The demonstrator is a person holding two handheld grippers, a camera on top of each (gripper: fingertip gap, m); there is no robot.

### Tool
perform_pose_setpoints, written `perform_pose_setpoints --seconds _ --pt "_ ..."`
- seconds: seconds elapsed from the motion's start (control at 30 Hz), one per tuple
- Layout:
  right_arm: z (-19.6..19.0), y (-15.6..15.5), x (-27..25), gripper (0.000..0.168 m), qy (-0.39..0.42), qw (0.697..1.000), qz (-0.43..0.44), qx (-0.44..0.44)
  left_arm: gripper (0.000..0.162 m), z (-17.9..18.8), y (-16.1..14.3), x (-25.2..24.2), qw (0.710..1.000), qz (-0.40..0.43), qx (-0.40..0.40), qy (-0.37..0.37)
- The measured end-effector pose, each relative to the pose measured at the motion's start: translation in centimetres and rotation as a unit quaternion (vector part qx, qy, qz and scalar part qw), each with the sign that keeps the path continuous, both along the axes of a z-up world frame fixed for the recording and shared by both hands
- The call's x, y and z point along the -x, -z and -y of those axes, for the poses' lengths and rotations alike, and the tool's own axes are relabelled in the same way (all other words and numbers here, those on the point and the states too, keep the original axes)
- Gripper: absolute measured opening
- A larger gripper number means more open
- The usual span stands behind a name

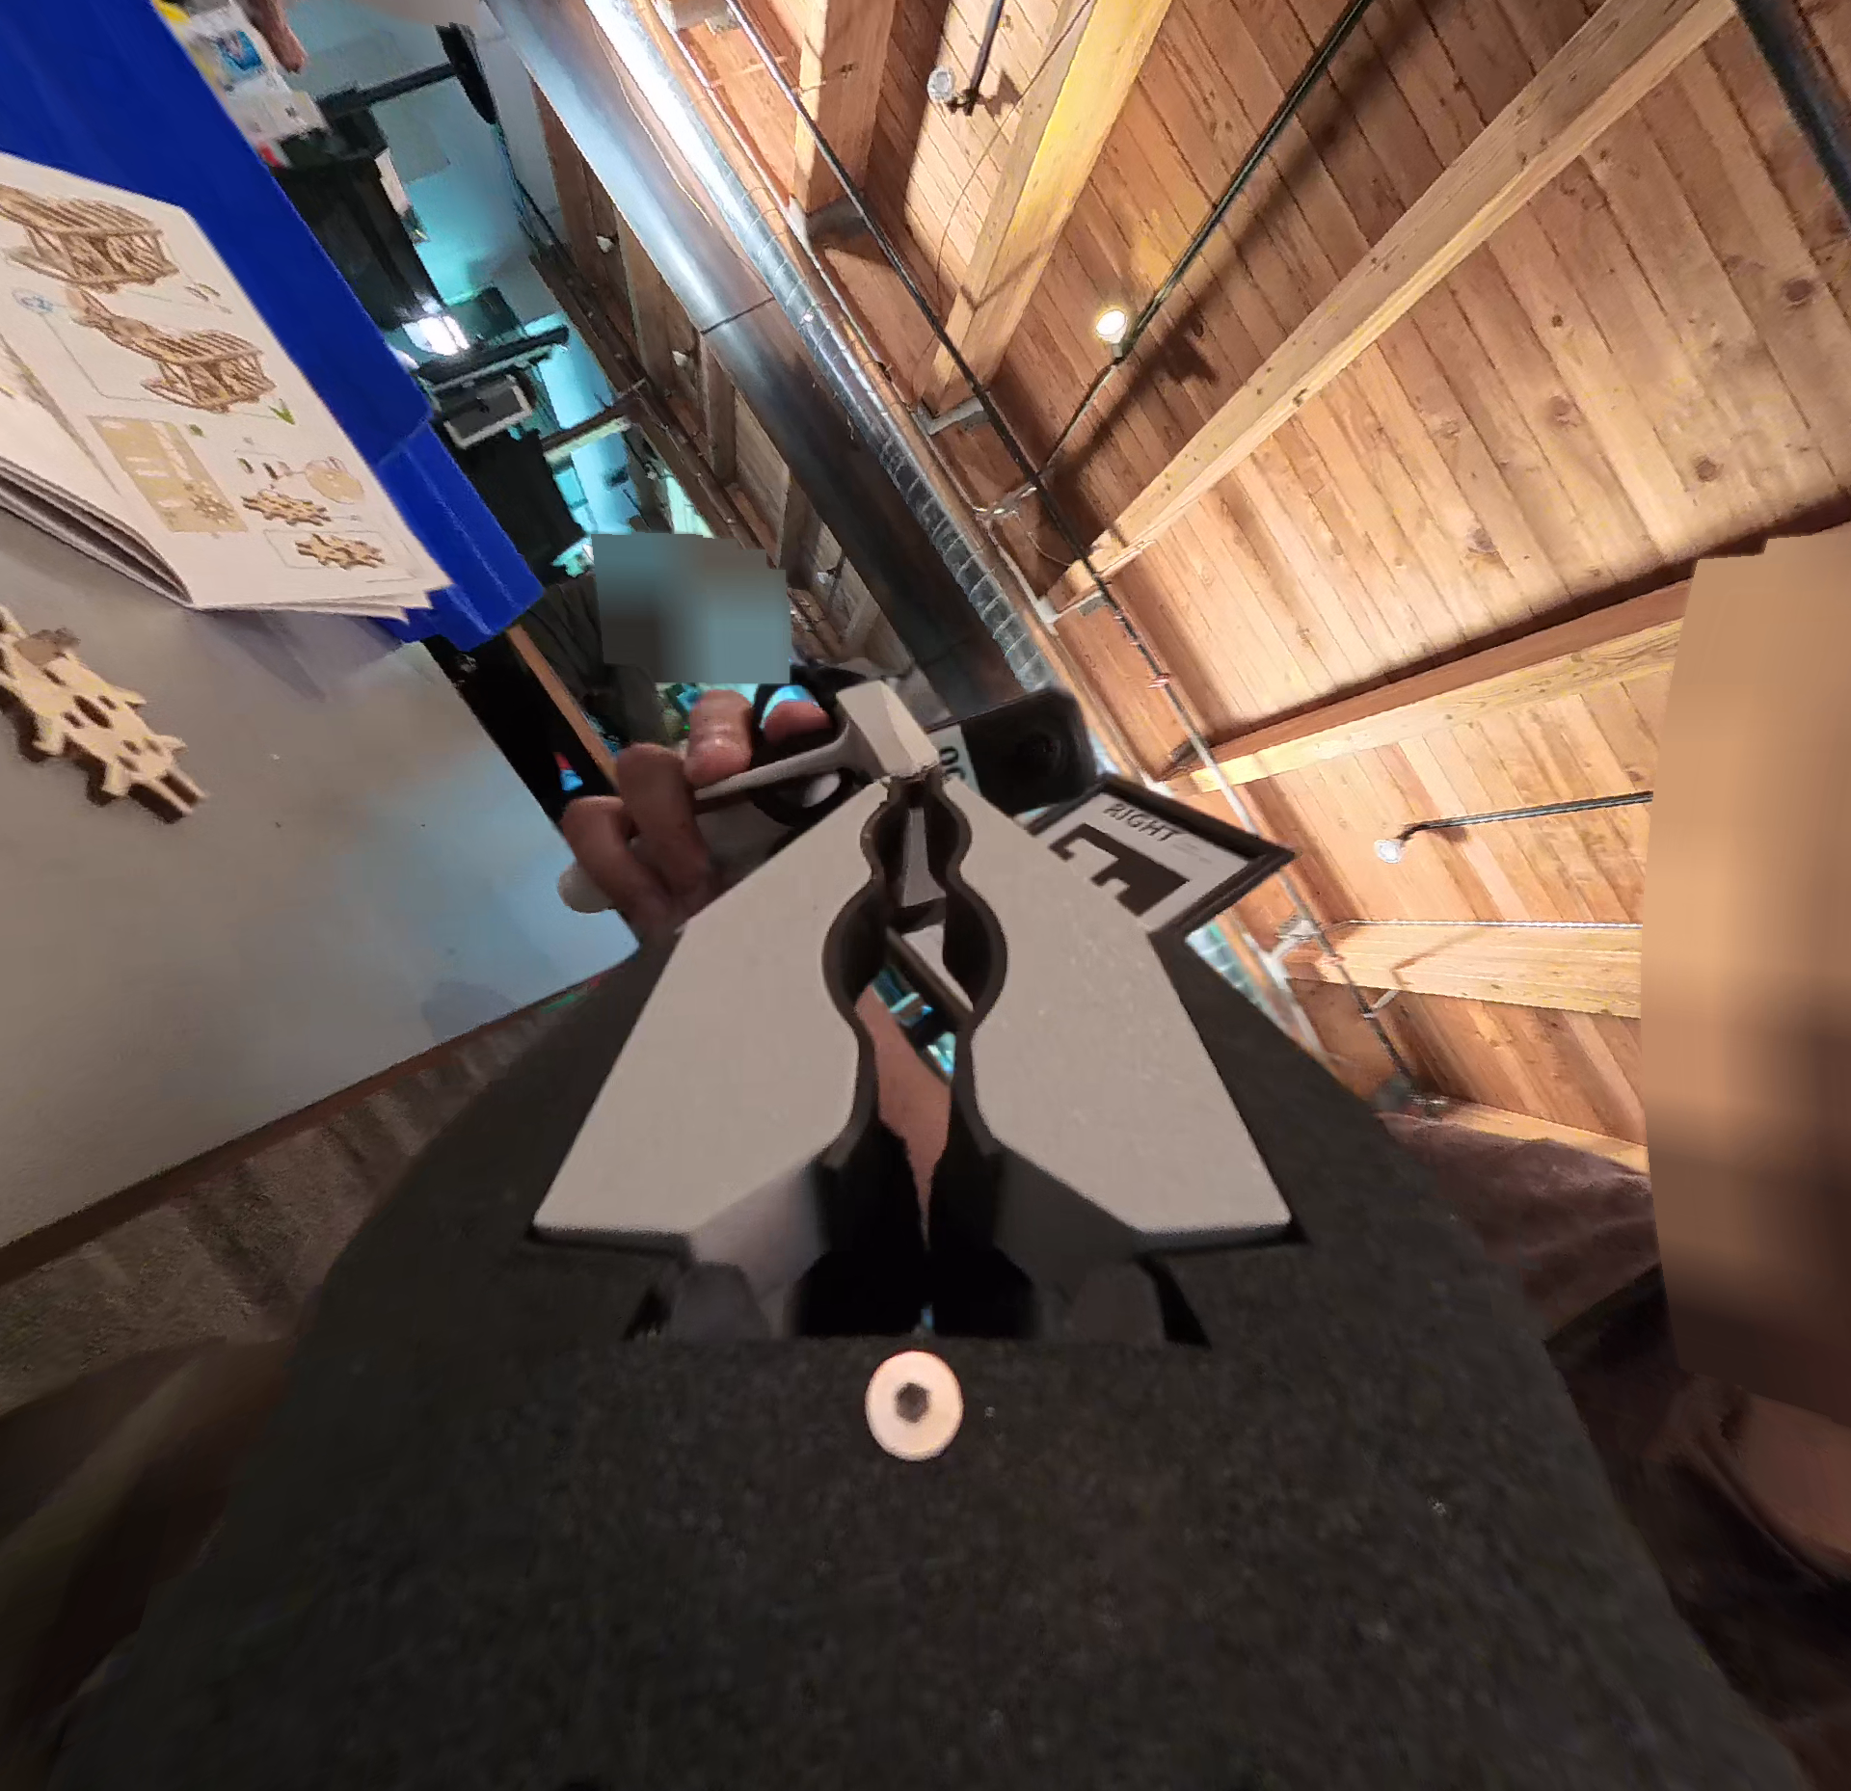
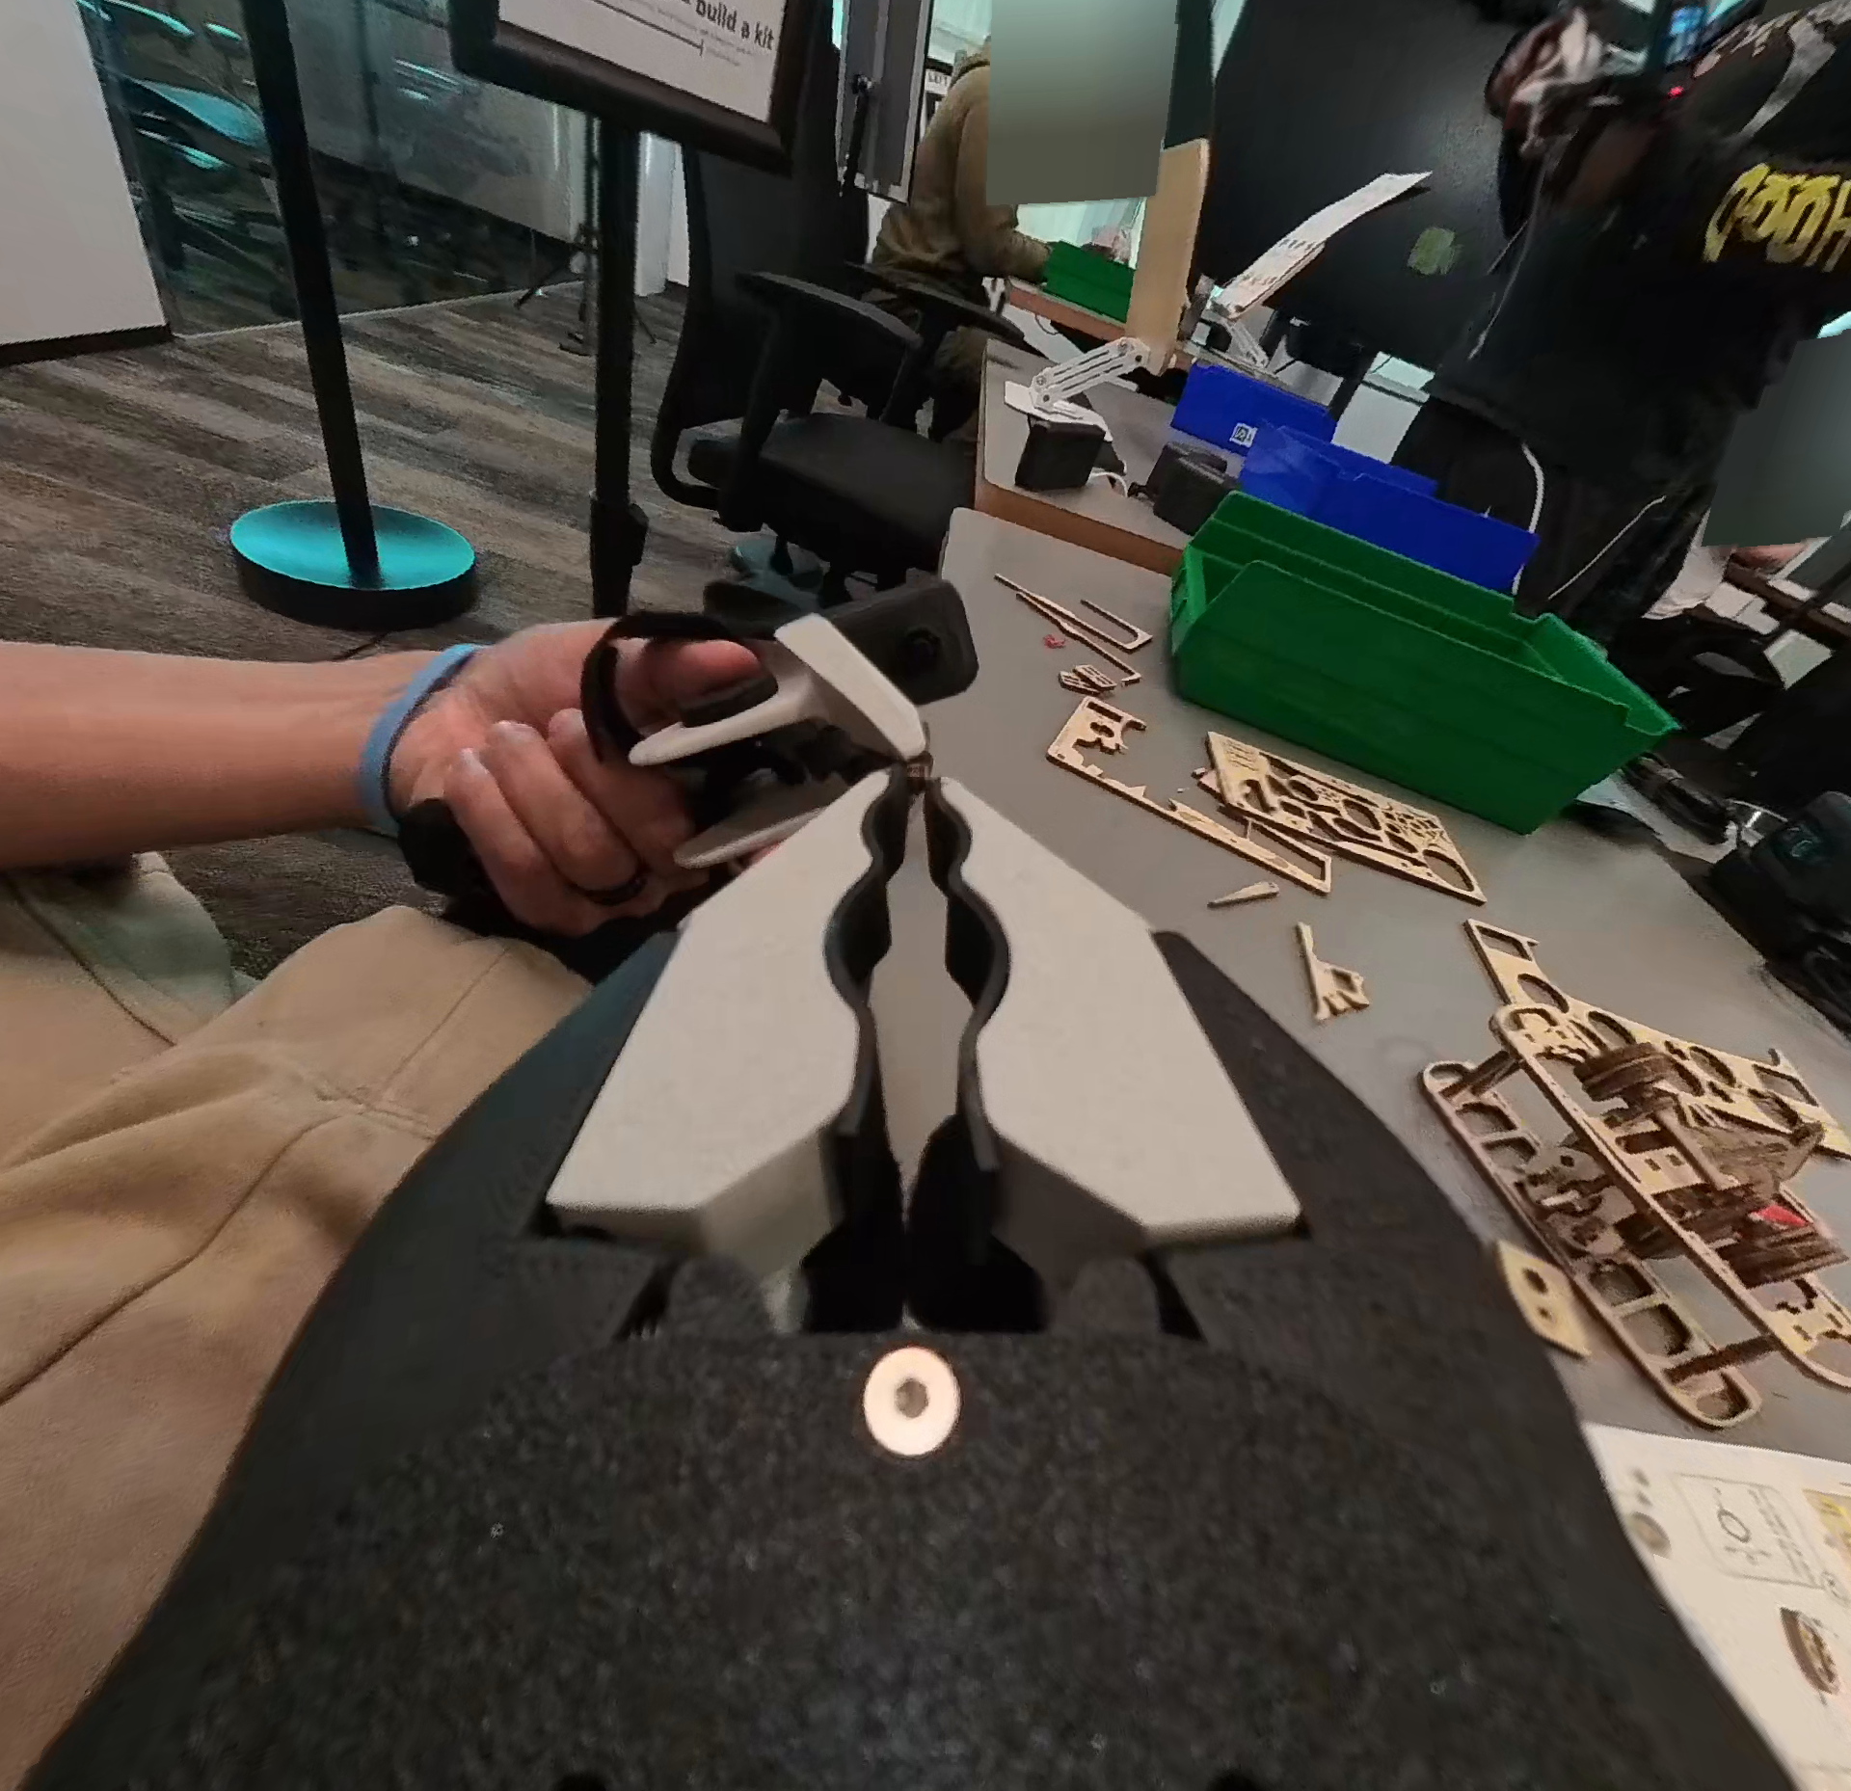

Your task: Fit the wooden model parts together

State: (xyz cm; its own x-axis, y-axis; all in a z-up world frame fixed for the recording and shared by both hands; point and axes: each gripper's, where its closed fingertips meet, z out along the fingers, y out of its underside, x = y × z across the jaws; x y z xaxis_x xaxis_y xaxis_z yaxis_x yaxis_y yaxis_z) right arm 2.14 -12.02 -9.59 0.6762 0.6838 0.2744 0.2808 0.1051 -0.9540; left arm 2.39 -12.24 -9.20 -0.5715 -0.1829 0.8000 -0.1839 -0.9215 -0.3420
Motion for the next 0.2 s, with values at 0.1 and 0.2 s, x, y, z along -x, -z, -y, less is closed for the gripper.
perform_pose_setpoints --seconds 0.1,0.2 --pt "-1.1 0.4 -4.1 0.001 0.041 0.997 0.002 0.072 0.024 -1.4 -0.4 -0.2 0.996 -0.024 -0.050 -0.069" --pt "-1.4 4.9 -10.6 0.003 0.091 0.947 0.061 0.303 0.026 -3.5 1.4 -1.6 0.949 -0.132 -0.222 -0.183"
